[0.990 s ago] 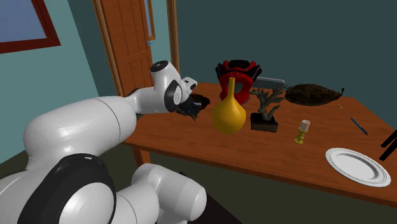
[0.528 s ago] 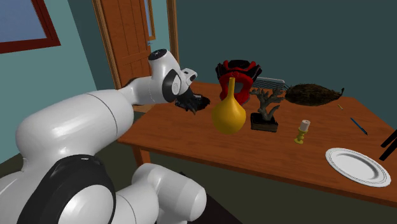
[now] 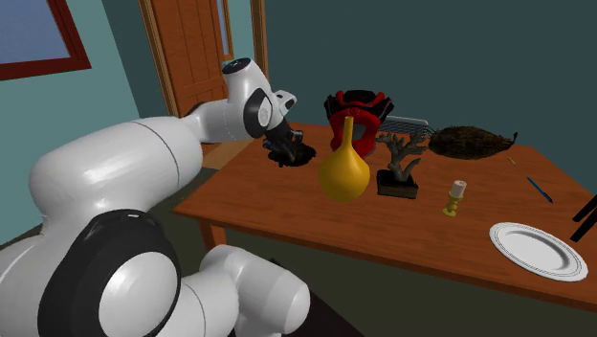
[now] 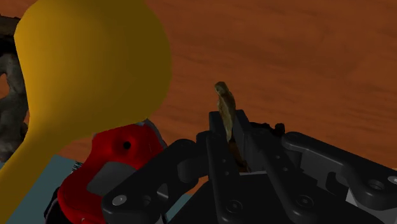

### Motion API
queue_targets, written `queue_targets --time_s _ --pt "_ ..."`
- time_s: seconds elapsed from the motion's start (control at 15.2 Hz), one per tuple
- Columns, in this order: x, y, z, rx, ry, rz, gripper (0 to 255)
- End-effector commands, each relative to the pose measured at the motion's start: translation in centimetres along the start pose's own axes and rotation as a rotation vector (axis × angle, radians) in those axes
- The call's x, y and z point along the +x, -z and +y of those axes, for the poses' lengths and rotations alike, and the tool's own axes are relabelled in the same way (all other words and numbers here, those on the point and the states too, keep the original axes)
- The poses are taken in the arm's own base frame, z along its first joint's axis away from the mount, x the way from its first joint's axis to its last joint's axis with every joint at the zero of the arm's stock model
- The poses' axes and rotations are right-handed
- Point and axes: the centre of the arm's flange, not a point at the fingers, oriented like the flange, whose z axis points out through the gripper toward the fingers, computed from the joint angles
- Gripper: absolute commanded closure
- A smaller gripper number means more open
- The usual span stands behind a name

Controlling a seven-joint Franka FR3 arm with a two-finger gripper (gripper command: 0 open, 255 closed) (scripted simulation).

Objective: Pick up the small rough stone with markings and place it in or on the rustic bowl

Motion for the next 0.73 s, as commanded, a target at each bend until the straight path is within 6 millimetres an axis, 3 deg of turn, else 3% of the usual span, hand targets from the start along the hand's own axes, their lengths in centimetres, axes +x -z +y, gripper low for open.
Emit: queue_targets --time_s 0.0,0.66 --pt "2.1 -0.7 -0.4 0.001 0.000 0.000 255" --pt "14.0 -5.8 -3.1 0.001 0.000 0.000 255"
